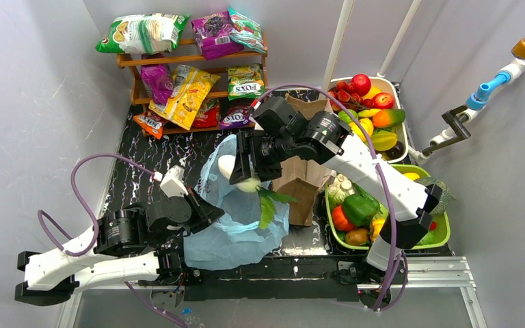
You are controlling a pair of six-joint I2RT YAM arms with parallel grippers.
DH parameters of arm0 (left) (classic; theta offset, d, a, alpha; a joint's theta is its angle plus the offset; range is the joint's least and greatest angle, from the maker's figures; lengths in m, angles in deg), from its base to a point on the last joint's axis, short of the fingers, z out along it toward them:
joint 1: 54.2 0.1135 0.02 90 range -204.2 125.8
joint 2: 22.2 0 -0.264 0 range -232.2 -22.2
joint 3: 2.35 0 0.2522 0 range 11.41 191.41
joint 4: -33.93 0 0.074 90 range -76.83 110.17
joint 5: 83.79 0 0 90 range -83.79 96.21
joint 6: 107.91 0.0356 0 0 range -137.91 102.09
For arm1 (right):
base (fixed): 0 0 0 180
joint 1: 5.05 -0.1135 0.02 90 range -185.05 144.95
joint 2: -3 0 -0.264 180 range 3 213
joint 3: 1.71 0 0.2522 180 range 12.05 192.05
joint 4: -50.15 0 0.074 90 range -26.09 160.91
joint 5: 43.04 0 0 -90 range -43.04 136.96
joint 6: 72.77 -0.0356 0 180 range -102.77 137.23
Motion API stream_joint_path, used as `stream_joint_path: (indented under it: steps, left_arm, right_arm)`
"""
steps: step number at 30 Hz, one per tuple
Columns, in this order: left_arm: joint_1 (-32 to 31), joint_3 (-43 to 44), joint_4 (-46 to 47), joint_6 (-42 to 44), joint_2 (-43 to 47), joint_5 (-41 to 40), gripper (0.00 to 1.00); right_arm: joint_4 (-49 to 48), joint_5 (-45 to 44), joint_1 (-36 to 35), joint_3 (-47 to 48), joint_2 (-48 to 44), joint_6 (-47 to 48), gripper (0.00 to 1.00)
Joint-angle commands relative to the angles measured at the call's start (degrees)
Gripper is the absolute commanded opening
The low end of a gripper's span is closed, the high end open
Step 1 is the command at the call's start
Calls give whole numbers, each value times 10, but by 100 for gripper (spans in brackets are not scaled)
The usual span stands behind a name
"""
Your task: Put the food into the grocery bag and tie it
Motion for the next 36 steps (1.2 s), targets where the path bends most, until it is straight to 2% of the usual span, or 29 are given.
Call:
stream_joint_path:
  steps: [1, 5, 8, 10, 16, 22, 25, 29, 33, 36]
  left_arm:
    - [3, -4, -7, -9, 9, -17, 0]
    - [3, -13, -3, -13, 14, -16, 0]
    - [3, -19, -3, -18, 21, -13, 0]
    - [3, -23, -3, -20, 27, -13, 0]
    - [3, -30, -7, -26, 41, -16, 0]
    - [3, -34, -7, -29, 45, -16, 0]
    - [3, -34, -10, -29, 46, -17, 0]
    - [3, -34, -11, -29, 49, -18, 0]
    - [3, -34, -11, -28, 50, -20, 0]
    - [3, -34, -12, -26, 49, -20, 0]
  right_arm:
    - [-31, -9, -13, 4, 8, -24, 43]
    - [-58, -1, -17, -8, 18, -25, 47]
    - [-83, 8, -20, -14, 20, -19, 67]
    - [-107, 23, -23, -20, 17, -9, 72]
    - [-134, 55, -32, -18, 20, 12, 81]
    - [-120, 59, -40, 11, 20, 33, 85]
    - [-82, 19, -40, 32, 5, 60, 87]
    - [-7, -121, -39, 53, -28, 93, 88]
    - [43, -224, -30, 26, -82, 107, 89]
    - [74, -296, -4, -21, -138, 84, 90]
